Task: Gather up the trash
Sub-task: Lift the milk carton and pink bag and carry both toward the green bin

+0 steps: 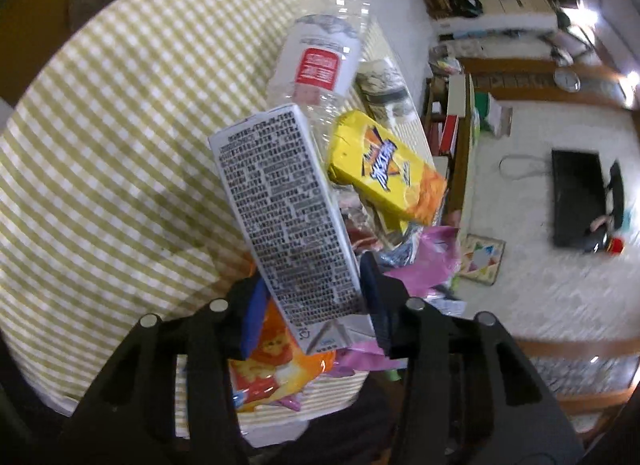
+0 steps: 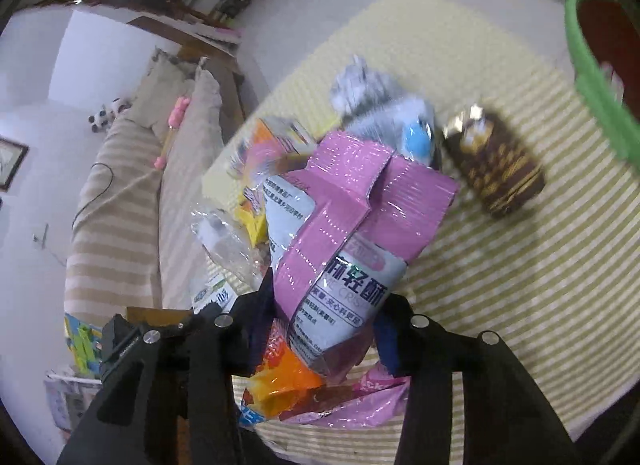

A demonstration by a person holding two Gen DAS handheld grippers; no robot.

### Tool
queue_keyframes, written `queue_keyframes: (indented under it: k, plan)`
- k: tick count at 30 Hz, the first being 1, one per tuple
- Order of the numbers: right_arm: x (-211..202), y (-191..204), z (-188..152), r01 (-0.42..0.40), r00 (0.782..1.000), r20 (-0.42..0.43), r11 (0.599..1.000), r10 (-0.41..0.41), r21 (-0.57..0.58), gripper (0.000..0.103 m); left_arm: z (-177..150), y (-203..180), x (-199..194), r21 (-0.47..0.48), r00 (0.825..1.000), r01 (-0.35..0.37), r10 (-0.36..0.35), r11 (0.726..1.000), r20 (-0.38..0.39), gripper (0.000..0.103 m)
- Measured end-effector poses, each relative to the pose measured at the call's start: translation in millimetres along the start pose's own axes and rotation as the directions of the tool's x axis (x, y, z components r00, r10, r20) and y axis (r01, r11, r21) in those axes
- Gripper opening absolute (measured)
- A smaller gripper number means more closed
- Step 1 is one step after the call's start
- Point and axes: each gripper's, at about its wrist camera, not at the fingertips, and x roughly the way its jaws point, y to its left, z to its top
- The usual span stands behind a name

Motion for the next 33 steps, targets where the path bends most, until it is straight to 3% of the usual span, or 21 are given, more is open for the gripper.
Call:
queue_keyframes:
  k: [5,8,16,22,33]
  plan:
    - [-28,18,-10,0.043,0.997,0.071,0.994,-0.035,-0.103,0.042,-12,-28,-9,0.119,0.998,-0.055,0.052,0.991,0.032,0.042]
    - [-36,30,-17,0.064,0.993,0.104,0.986,-0.049,-0.153,0.042,-21,-48,-14,0.223,0.993,-0.104,0.091,0.969,0.069,0.042]
    - [-56,53,-28,0.124,0.976,0.204,0.959,-0.072,-0.255,0.042,-47,-107,-27,0.454,0.969,-0.218,0.135,0.864,0.208,0.042]
    - [-74,48,-33,0.151,0.963,0.258,0.955,-0.083,-0.256,0.042,-63,-132,-34,0.548,0.949,-0.282,0.144,0.787,0.281,0.042]
    - [-109,24,-30,0.191,0.940,0.320,0.960,-0.118,-0.207,0.043,-83,-158,-37,0.630,0.942,-0.299,0.118,0.717,0.313,0.042]
